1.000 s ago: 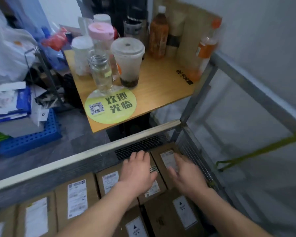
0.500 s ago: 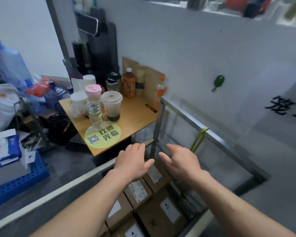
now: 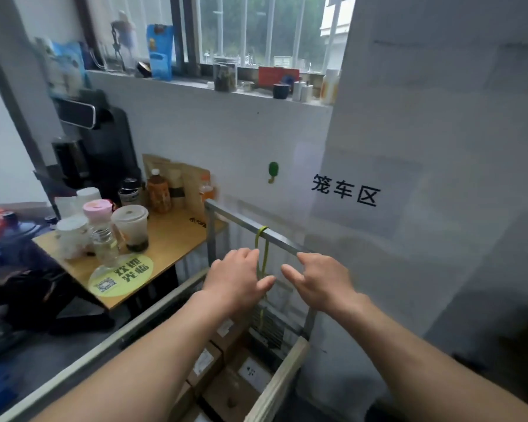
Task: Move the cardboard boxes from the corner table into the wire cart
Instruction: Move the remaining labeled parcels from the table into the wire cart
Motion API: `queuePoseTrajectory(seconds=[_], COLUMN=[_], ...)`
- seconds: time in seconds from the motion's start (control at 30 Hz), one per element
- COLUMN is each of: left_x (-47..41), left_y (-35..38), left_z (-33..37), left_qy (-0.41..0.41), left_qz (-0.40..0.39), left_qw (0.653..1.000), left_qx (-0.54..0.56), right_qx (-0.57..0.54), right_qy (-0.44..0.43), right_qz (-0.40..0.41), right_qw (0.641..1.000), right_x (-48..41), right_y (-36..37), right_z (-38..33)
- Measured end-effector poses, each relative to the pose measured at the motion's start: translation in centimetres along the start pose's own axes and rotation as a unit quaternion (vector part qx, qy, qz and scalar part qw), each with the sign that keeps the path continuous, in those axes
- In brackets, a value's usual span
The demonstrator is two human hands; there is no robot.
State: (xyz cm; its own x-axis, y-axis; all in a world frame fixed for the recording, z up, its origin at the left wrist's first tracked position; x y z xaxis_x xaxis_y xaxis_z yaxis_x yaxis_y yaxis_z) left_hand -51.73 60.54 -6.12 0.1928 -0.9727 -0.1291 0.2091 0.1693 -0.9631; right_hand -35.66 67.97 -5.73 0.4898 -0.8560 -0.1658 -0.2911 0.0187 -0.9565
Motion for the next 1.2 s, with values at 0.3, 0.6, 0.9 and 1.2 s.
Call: queuePoseTrajectory(seconds=[0.3,0.6,0.9,1.2], left_x=[3.2,4.1,4.6,6.7], left_y=[-2.8,-3.8,-3.5,-2.1], left_z=[11.3,19.5,24.2,28.4], left_qy=[0.079,0.163,0.260,0.347], left_qz=[0.023,0.011,-0.020,-0.064], left_qw=[0.997,0.986,0.965,0.933], left_qx=[0.007,0.022,0.043,0.068], right_qx=[0.030,0.079,0.106,0.129], right_qy=[0.069,0.173,0.271,0.379], right_qz=[0.041,0.068,0.089,0.092], right_qw=[0.996,0.979,0.952,0.912], right_x=[9.2,15.9,21.3,28.0], right_y=[-8.5,-13.6,-16.3,-16.8], right_z=[6.9,11.6,12.7,14.0])
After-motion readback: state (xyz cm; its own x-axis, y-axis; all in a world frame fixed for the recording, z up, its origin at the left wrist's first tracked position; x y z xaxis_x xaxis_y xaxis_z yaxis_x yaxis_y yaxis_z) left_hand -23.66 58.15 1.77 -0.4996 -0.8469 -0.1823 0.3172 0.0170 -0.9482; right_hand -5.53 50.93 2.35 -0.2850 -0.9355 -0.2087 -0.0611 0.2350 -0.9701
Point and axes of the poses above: each hand's wrist, its own x-axis away from the middle knuckle, its own y-axis out of the palm, z = x × y, the point moved 4 cm from there along -x, towards the middle knuckle, and after that the axes turned 1 degree about z, right-handed, at the moved point
